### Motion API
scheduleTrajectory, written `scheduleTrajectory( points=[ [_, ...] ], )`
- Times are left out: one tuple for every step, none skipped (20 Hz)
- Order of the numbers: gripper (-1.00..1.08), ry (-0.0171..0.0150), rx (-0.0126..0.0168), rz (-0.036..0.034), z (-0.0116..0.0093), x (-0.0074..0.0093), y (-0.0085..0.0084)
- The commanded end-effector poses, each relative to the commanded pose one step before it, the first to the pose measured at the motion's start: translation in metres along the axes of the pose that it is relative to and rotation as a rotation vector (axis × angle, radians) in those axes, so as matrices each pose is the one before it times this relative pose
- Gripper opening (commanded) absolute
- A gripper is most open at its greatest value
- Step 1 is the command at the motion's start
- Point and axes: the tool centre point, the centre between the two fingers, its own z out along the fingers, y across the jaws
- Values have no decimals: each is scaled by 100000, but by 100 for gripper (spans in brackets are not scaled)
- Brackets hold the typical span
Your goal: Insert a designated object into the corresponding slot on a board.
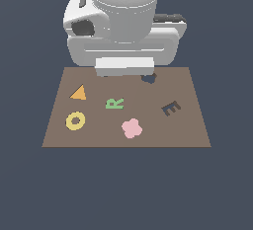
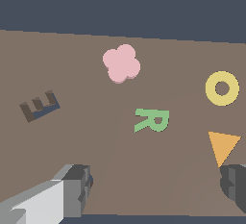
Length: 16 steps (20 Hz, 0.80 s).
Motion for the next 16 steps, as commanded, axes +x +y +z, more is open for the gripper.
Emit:
scheduleTrajectory(
  points=[
    [100, 0, 0, 0, 0, 0, 1],
    [100, 1, 4, -69, 16, 16, -8],
    [100, 0, 15, -154, 50, 45, 8],
    [100, 1, 25, -266, 84, 76, 6],
    [100, 1, 36, -389, 117, 106, -1],
    [100, 2, 45, -491, 151, 136, 4],
    [100, 2, 55, -599, 184, 167, 5],
    [100, 2, 66, -711, 217, 197, 4],
    [100, 3, 75, -817, 250, 227, 6],
    [100, 3, 85, -928, 282, 257, 4],
    [100, 3, 95, -1031, 315, 287, 6],
    [100, 4, 104, -1134, 345, 316, 6],
    [100, 4, 113, -1236, 375, 344, 4],
    [100, 4, 120, -1326, 402, 370, 6],
    [100, 4, 127, -1414, 428, 395, 5],
    [100, 4, 134, -1497, 453, 419, 5]
  ],
)
